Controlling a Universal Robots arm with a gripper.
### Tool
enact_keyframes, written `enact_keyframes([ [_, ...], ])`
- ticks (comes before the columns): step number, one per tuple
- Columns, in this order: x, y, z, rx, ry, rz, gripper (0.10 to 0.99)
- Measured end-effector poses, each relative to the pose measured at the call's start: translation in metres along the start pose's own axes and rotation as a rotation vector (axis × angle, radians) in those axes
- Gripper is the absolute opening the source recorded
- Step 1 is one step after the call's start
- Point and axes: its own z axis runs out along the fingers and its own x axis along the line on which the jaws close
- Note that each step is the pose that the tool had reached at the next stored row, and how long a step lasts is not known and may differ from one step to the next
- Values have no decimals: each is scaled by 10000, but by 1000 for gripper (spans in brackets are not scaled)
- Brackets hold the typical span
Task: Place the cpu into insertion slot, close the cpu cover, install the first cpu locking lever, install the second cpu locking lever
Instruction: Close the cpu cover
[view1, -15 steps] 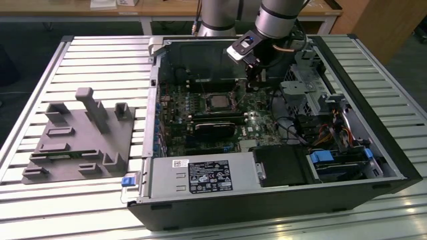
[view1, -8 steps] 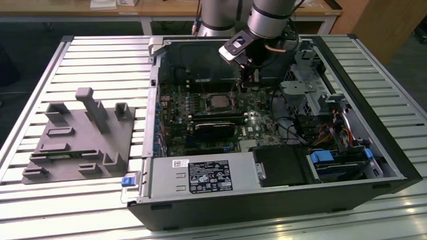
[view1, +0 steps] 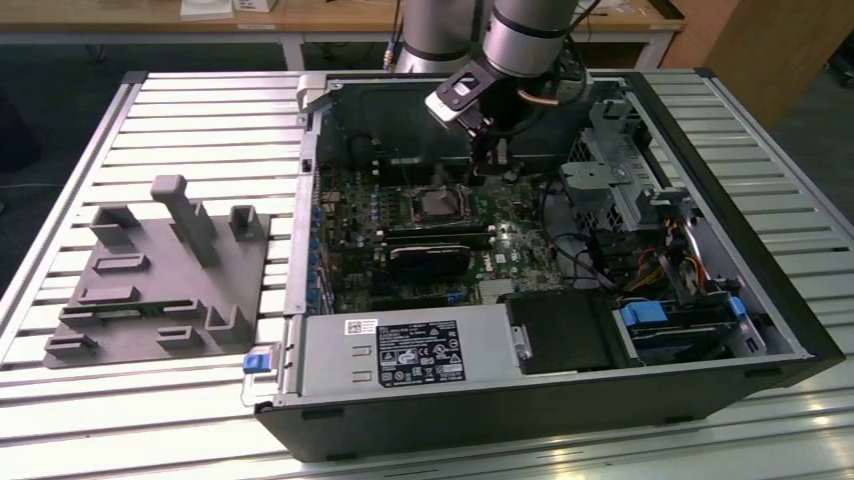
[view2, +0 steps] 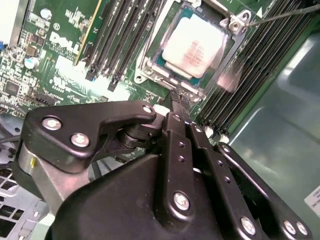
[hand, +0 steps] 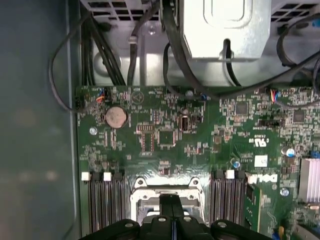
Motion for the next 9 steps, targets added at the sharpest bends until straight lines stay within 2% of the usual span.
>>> enact_keyframes([
  [5,0,-15,2,0,-1,0,106],
  [9,-1,-54,11,-13,0,1,106],
])
